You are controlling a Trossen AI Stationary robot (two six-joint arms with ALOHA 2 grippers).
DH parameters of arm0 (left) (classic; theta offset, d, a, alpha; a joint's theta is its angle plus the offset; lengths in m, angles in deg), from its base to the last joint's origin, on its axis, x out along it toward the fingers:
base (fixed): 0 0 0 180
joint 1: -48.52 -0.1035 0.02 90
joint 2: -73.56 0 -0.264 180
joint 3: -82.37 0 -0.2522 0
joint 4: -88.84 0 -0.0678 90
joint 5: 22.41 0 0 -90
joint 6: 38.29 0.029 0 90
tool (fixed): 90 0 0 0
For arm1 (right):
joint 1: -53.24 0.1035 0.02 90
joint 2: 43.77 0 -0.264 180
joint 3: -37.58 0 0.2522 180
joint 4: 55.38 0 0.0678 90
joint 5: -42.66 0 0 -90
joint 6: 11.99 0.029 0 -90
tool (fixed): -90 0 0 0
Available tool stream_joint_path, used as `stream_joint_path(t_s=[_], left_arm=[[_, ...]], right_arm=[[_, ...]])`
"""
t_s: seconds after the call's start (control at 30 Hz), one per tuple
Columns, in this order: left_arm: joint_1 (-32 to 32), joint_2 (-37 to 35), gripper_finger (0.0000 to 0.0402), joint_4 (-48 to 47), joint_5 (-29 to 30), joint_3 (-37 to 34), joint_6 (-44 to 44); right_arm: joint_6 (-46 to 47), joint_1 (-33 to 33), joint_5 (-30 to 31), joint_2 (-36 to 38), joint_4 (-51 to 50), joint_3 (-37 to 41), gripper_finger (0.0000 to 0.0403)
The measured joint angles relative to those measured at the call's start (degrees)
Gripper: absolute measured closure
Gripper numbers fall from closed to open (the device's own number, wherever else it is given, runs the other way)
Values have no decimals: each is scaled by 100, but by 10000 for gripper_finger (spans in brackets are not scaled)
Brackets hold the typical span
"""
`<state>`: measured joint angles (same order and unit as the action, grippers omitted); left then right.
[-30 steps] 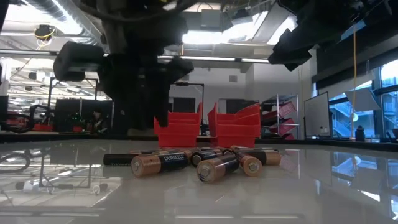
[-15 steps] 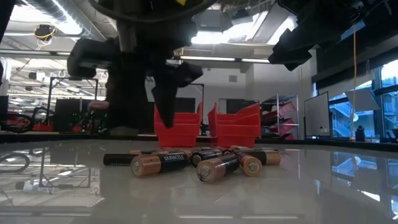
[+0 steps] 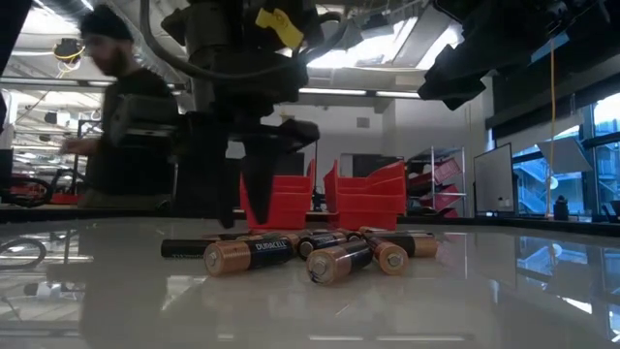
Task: Sort batteries
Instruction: Put the small black battery into the right red bin
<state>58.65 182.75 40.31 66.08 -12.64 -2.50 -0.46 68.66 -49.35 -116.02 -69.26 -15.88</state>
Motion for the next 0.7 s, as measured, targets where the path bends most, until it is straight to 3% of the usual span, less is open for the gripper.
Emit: stream_joint_path(t_s=[0.7], left_arm=[[-155, 7, 261, -10, -292, 0, 195]], right_arm=[[-4, 0, 2, 1, 0, 0, 240]])
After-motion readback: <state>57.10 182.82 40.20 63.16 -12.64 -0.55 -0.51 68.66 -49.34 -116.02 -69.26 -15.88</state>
